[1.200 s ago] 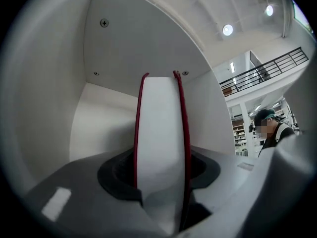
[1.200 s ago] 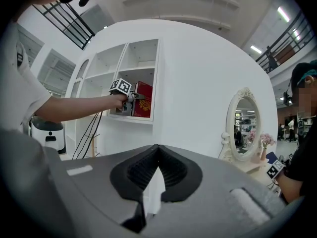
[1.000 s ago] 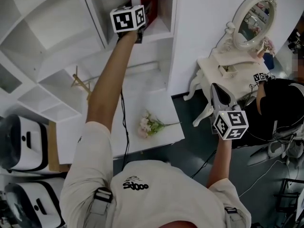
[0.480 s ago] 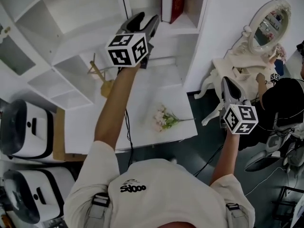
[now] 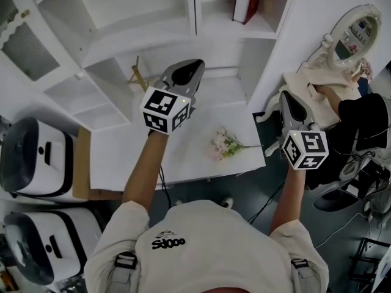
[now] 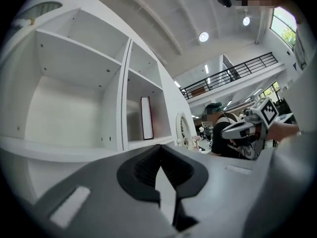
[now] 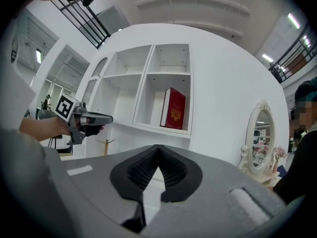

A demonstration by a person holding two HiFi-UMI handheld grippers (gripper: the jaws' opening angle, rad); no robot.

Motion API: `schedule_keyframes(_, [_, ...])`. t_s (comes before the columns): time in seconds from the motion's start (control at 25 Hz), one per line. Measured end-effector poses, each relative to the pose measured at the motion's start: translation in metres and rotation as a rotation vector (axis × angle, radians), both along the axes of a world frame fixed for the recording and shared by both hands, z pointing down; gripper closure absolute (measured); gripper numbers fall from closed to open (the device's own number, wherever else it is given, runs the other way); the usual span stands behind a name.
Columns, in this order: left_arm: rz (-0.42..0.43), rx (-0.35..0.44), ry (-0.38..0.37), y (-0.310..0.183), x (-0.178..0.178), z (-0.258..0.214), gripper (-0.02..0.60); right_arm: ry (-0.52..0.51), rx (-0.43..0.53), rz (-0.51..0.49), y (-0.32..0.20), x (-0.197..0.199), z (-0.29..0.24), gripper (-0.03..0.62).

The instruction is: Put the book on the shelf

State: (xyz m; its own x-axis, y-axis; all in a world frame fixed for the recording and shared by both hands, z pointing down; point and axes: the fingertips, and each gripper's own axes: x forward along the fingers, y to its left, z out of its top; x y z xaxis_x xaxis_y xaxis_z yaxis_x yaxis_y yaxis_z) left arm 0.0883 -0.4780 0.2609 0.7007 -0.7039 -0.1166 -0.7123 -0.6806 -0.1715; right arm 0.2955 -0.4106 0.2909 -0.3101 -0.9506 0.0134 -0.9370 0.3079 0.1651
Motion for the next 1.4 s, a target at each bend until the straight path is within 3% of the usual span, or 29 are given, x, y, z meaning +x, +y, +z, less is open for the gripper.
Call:
schedule_keyframes(0.16, [-0.044, 0.04, -0.028, 0.022, -0.019, 0.011, 0.566, 0.009, 0.009, -0.001, 0.004, -0.012, -0.005, 0.592])
schedule_keyframes(0.44, [-0.047, 0.039, -0.029, 0.043, -0.033, 0.023, 0.565, 0.05, 0.012, -0.021, 0.011, -0.029, -0.006, 0.594])
schedule_keyframes(1.4, [-0.025, 0.025, -0.088, 0.049, -0.023, 0.033, 0.565, 0.084, 0.0, -0.036, 0.013, -0.033, -0.001, 0.594])
